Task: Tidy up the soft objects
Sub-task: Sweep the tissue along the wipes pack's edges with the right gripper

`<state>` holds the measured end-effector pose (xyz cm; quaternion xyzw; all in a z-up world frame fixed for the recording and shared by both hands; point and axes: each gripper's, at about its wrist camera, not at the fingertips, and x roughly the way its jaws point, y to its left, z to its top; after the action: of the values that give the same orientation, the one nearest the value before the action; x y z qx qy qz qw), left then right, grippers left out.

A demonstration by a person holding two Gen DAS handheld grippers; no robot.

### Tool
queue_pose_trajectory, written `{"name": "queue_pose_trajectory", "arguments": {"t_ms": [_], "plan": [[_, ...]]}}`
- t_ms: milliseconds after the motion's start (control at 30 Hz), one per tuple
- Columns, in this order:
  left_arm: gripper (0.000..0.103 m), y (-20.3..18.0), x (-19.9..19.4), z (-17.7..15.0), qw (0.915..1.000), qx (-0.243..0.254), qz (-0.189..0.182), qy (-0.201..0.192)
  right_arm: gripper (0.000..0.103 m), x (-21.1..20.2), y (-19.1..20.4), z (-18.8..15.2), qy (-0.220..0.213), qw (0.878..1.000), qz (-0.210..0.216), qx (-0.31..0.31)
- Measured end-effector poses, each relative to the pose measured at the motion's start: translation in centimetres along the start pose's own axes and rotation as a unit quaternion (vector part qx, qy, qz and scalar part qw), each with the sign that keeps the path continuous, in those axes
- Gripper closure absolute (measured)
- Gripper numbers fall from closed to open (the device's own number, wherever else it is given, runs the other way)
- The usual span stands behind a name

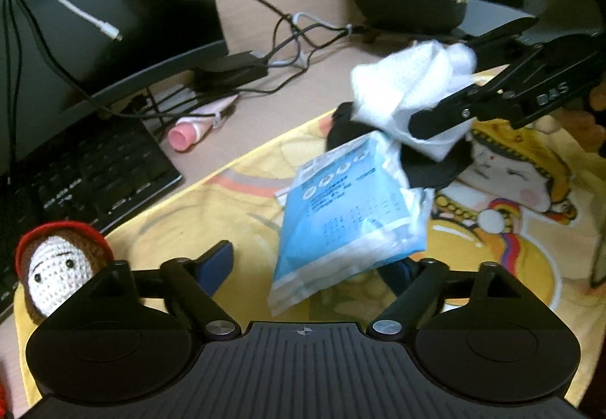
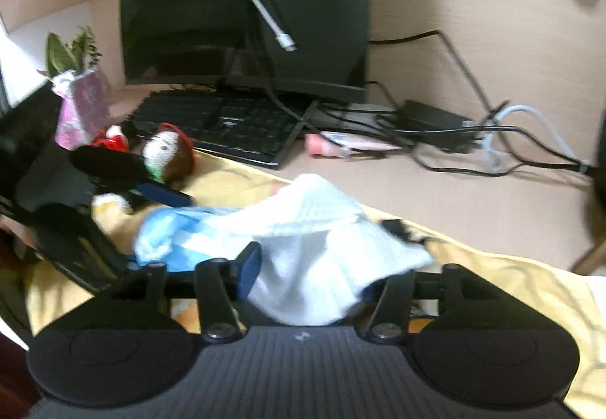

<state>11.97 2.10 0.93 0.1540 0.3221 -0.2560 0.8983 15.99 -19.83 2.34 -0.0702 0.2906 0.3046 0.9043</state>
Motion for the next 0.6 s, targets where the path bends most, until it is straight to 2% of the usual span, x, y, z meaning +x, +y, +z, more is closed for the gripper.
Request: {"name": "queue_pose_trajectory", "arguments": {"t_ms": [133, 233, 300, 367, 467, 533, 600], "plan": [[0.009, 0.7, -1.2, 0.0, 0.9995, -0.028, -0.011, -0.004, 0.034, -0.7, -0.6, -0.7, 0.022, 0.997, -0.066, -0.043], [0.009, 1.1, -1.8, -0.2, 0.9989, -0.045, -0.016, 0.004, 0.034, -0.9, -1.0, -1.1, 0.045, 0.992, -0.095, -0.070], [0.007, 1.0, -2.3, -0.3, 0.9985, -0.050, -0.022, 0.006, 0.036, -1.5, -1.1, -1.1, 0.044, 0.990, -0.104, -0.079], [0.005, 0.8, -3.0, -0.3, 0.9978, -0.056, -0.035, 0.006, 0.039, -2.4, -1.1, -0.6, 0.031, 0.992, -0.093, -0.080], [0.003, 0.5, -3.4, -0.1, 0.9961, -0.065, -0.060, 0.005, 0.041, -3.0, -0.5, 0.2, 0.004, 0.998, -0.035, -0.059], [0.003, 0.1, -2.8, 0.1, 0.9951, -0.067, -0.072, 0.014, 0.044, -2.4, 0.3, 0.5, 0.005, 0.998, -0.002, -0.060], [0.002, -0.7, -1.7, 0.3, 0.9957, -0.054, -0.071, 0.027, 0.045, -1.1, 1.6, 0.5, 0.021, 0.996, 0.014, -0.082]]}}
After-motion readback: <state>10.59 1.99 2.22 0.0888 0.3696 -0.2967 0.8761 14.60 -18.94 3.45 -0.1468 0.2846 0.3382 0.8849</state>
